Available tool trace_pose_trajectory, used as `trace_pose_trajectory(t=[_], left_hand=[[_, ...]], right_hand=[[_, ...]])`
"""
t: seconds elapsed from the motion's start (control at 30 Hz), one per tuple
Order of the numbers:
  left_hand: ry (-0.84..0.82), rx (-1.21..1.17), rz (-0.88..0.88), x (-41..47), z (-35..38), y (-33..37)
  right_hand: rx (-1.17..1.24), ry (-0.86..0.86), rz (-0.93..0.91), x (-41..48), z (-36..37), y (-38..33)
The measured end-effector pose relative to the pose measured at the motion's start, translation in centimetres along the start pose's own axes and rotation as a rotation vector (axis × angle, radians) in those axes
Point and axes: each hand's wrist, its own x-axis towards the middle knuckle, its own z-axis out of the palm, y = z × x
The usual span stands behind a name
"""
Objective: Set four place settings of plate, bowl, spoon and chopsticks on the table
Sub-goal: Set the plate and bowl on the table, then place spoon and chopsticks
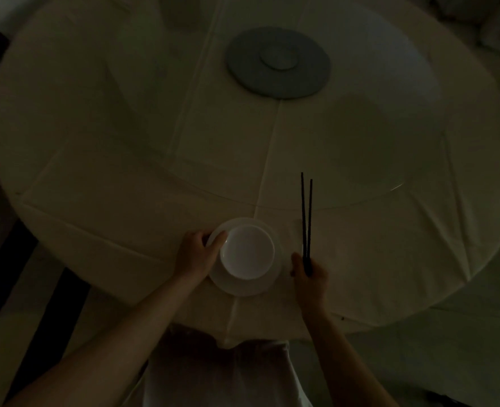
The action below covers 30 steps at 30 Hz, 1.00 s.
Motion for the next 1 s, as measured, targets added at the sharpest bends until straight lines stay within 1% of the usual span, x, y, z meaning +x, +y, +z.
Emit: trace_pose_trajectory(t=[0.1,0.17,0.2,0.27,0.33,0.4,0.5,0.57,0.7,0.83,1.0], left_hand=[[-0.003,-0.024,-0.022,-0.2,-0.3,0.0],[-0.01,-0.054,-0.028,-0.6,-0.6,-0.1],[-0.015,-0.074,-0.029,-0.8,-0.7,-0.3],[-0.032,-0.143,-0.062,-1.3,-1.0,-0.8],[-0.027,-0.198,-0.118,-1.8,-1.3,-1.3],[0.022,-0.198,-0.116,-2.1,-1.4,-1.9],[0.069,-0.228,-0.119,-2.8,-1.6,-2.5],[0.066,-0.239,-0.117,-3.1,-1.6,-2.7],[0.044,-0.263,-0.071,-3.2,-1.3,-2.2],[0.004,-0.263,-0.048,-3.2,-0.8,-1.7],[-0.038,-0.266,-0.043,-3.2,-0.2,-1.5]], right_hand=[[0.113,-0.064,0.064,-0.2,-1.1,-1.1],[0.213,-0.189,0.108,-0.6,-2.1,-2.2],[0.218,-0.255,0.089,-0.8,-2.7,-2.7],[0.125,-0.353,-0.01,-1.0,-3.8,-3.7],[0.026,-0.392,-0.077,-1.0,-4.2,-4.8],[0.015,-0.417,-0.077,-0.7,-4.4,-5.3],[0.096,-0.484,-0.012,-0.2,-4.1,-5.3],[0.136,-0.501,0.045,0.1,-3.6,-5.0],[0.142,-0.504,0.146,0.7,-2.5,-4.3],[0.136,-0.502,0.197,1.4,-1.6,-3.7],[0.104,-0.493,0.218,2.1,-1.4,-2.8]])
